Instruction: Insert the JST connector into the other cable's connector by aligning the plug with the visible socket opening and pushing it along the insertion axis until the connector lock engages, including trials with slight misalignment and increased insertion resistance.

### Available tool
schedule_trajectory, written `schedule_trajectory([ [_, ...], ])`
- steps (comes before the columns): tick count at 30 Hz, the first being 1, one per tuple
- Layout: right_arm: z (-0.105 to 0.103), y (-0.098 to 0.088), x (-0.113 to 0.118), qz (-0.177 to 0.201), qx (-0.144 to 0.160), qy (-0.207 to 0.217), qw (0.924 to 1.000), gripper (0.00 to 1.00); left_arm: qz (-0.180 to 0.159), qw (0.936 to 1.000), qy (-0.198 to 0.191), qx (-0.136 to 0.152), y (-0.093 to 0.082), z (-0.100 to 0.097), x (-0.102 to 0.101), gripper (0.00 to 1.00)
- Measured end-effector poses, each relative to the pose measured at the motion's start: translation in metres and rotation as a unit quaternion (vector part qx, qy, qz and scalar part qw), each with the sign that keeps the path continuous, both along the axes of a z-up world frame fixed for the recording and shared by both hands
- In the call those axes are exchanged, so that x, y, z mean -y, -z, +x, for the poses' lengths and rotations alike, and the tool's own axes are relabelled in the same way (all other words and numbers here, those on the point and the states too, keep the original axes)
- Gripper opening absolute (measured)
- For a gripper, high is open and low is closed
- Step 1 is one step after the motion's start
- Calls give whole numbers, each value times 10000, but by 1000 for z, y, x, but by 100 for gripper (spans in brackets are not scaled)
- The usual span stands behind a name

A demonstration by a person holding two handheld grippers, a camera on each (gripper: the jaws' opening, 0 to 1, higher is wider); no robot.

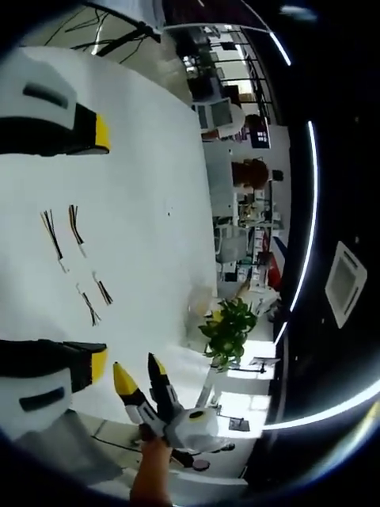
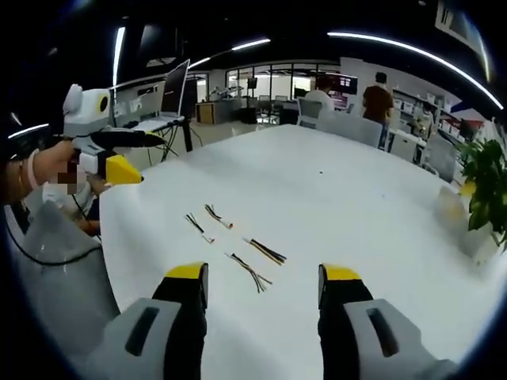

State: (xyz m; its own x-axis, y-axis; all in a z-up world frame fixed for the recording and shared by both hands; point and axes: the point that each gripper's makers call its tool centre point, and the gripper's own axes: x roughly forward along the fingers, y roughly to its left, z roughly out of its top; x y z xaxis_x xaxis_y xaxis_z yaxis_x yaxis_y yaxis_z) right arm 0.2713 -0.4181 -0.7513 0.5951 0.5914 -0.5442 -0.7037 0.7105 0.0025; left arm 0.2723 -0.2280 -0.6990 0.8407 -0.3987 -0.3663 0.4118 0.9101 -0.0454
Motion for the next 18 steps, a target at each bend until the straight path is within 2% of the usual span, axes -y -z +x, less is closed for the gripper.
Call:
schedule_trajectory([
  [10, 6, 2, -8, 65, -12, -50, 10000, 51, 17, 9998, 149, -101, 13, 5, 5, 91],
  [13, 9, 4, -11, -85, 40, -128, 9999, 51, -68, 9997, 183, -123, 17, 8, 4, 87],
  [16, 11, 6, -15, -39, -4, -177, 9998, 48, -149, 9997, 110, -167, 21, 12, 0, 87],
  [18, 11, 7, -18, 23, -73, -211, 9997, 44, -369, 9991, 7, -213, 21, 15, -1, 87],
])
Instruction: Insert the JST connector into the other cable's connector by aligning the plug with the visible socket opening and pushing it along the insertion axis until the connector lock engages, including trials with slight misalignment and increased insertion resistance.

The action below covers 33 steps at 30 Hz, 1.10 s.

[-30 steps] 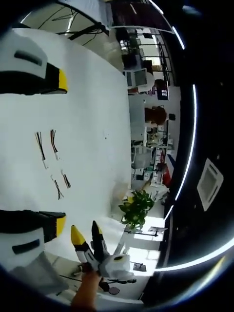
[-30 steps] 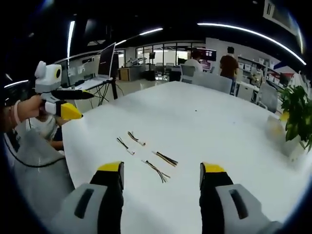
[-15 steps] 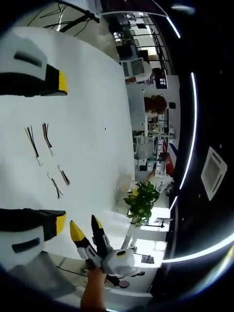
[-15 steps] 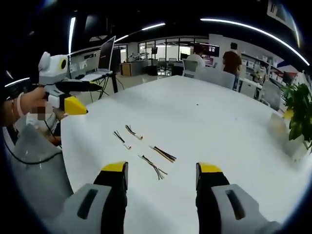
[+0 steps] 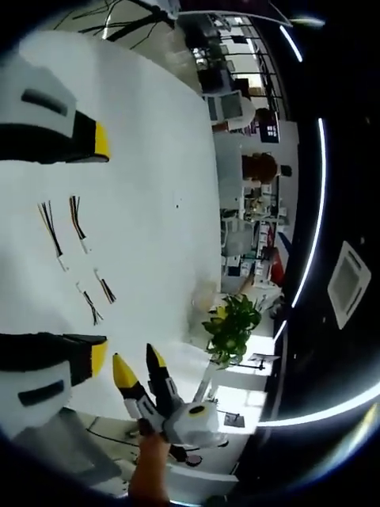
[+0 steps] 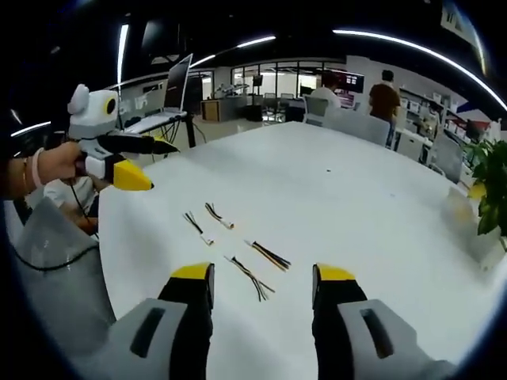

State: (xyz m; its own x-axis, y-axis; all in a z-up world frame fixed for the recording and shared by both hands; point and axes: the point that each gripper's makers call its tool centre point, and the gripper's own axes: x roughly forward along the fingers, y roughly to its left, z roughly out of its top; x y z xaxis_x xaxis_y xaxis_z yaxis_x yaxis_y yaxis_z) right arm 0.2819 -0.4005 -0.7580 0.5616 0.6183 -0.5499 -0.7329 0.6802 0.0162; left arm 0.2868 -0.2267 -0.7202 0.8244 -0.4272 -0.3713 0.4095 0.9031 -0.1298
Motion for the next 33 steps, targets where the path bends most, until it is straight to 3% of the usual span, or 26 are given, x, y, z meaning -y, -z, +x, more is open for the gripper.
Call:
schedule_trajectory([
  [2, 1, 1, -1, 33, -53, -2, 10000, 41, -376, 9992, -116, -48, -2, 4, -1, 87],
  [9, 10, 1, -2, 214, -143, 102, 9996, 38, -245, 9992, -317, -10, 3, 12, -14, 86],
  [14, 15, 6, -2, 150, -161, 66, 9997, 38, -596, 9969, -498, -124, 10, 20, -19, 81],
  [16, 15, 9, -4, 151, -211, 22, 9997, 37, -510, 9976, -449, -161, 14, 21, -19, 76],
  [19, 16, 13, -6, 177, -314, -22, 9993, 36, 105, 9994, -314, -43, 20, 23, -21, 75],
  [21, 16, 15, -8, 212, -364, -49, 9991, 35, 234, 9994, -236, -1, 21, 25, -20, 75],
  [26, 21, 18, -13, 271, -379, -102, 9989, 33, -270, 9995, -66, 131, 13, 32, -7, 76],
  [33, 30, 26, -20, 294, -447, -200, 9984, 32, -108, 9996, -2, 262, 17, 48, -6, 70],
])
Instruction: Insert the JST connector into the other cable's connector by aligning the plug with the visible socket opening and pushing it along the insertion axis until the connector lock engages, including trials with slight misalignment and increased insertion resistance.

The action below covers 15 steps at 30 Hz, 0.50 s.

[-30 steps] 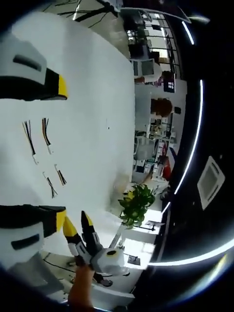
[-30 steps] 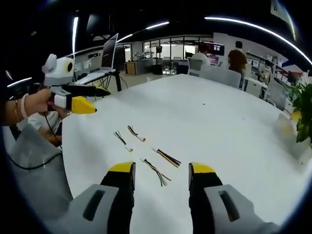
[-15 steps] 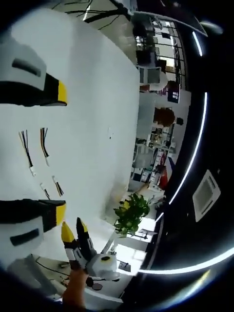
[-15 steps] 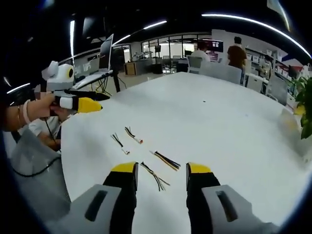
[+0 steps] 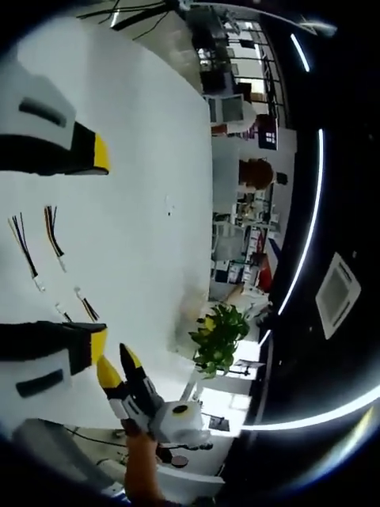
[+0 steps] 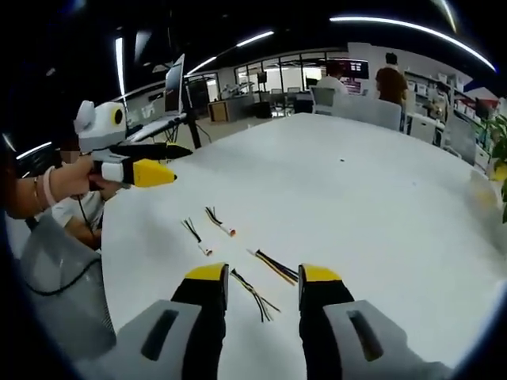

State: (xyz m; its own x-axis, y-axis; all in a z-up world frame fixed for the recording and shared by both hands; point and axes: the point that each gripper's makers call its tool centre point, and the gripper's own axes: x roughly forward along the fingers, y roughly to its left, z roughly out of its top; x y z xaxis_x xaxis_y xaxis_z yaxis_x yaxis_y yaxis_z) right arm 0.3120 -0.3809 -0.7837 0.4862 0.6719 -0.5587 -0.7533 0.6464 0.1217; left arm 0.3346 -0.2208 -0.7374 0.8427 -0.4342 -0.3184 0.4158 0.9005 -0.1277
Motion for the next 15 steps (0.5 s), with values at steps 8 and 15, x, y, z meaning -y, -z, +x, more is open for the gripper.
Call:
schedule_trajectory([
  [8, 8, 6, -4, -78, 42, -135, 9999, 30, 468, 9978, 460, -46, 19, 1, 10, 63],
  [15, 11, 10, -8, -99, 110, -305, 9994, 27, 670, 9947, 778, 109, 22, -2, 24, 59],
])
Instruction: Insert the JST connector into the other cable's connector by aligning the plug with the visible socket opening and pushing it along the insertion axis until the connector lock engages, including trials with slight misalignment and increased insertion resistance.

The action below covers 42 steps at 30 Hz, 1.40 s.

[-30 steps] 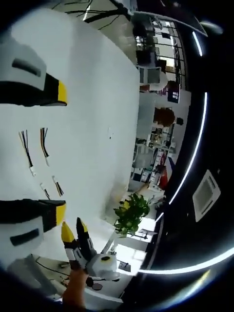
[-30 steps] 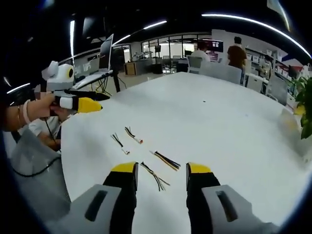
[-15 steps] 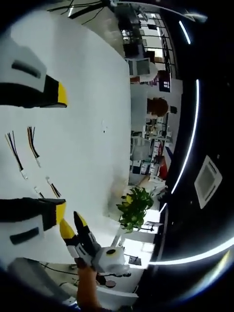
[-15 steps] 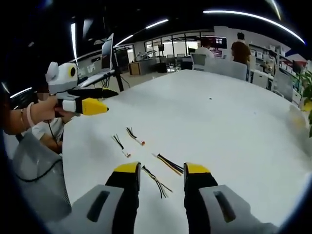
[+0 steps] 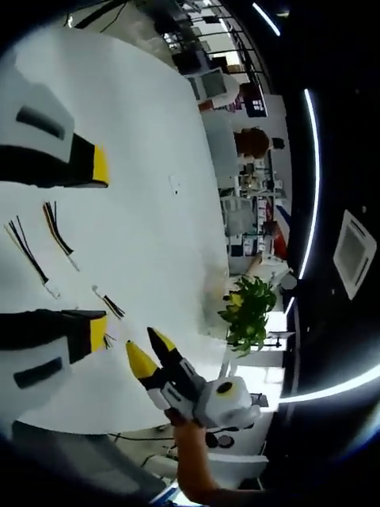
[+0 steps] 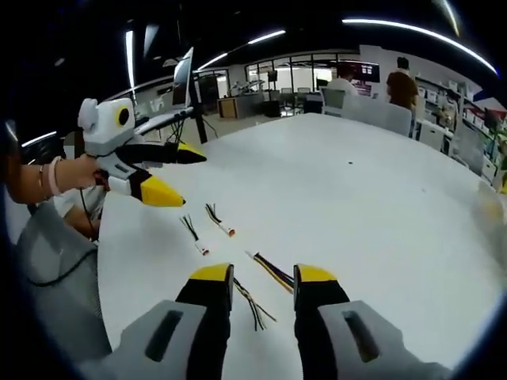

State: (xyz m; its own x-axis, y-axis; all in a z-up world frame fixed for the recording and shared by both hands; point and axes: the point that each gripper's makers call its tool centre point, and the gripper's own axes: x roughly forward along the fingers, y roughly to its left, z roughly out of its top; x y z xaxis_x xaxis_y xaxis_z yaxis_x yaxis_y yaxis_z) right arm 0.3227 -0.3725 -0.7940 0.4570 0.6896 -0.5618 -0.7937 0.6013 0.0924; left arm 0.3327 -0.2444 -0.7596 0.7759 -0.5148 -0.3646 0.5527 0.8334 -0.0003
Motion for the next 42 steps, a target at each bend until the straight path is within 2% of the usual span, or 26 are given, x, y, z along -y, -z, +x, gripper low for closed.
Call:
schedule_trajectory([
  [9, 0, 5, -2, 1, -34, -165, 9999, 24, 108, 9997, 210, 85, 5, 2, 1, 54],
  [13, 1, 7, -4, -9, -68, -229, 9997, 24, 184, 9996, 229, -56, 13, 2, -2, 45],
  [16, 2, 10, -4, -45, -94, -252, 9996, 24, 318, 9989, 331, -108, 19, 0, -3, 43],
  [20, 4, 12, -6, -68, -5, -410, 9991, 21, 342, 9981, 505, -133, 24, -2, -2, 42],
  [24, 7, 18, -6, -213, 60, -469, 9987, 25, 425, 9966, 701, -117, 33, -2, -1, 41],
  [27, 6, 20, -9, -245, 95, -570, 9980, 25, 479, 9958, 782, -60, 37, -1, -3, 34],
  [30, 5, 21, -11, -227, 89, -665, 9975, 25, 507, 9951, 842, -127, 39, 0, -4, 32],
  [34, 5, 19, -16, -233, 263, -936, 9950, 25, 616, 9930, 999, -105, 45, 1, -5, 31],
  [38, 6, 20, -18, -262, 335, -1140, 9926, 25, 373, 9924, 1143, -251, 46, 0, -1, 26],
  [42, 6, 21, -21, -293, 425, -1428, 9884, 25, 532, 9899, 1307, -162, 49, 0, 1, 25],
])
